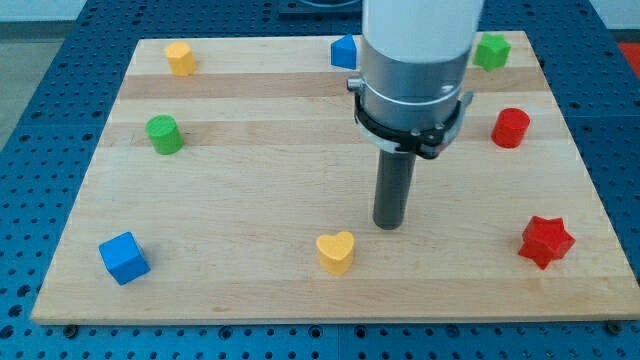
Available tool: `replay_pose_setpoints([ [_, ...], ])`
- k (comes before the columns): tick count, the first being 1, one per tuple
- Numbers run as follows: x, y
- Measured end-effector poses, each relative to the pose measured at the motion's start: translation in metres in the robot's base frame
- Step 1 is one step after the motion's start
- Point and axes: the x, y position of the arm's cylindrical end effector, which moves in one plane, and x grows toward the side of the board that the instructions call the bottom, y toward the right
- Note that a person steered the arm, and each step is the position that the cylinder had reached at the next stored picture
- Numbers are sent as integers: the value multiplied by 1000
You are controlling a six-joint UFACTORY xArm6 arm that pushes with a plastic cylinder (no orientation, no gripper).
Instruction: Move yellow heart slightly up
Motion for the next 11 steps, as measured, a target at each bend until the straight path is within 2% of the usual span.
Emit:
replay_pose_setpoints([
  [3,66,-15],
  [4,69,-32],
  [6,28,-59],
  [9,1,-160],
  [11,-26,-146],
])
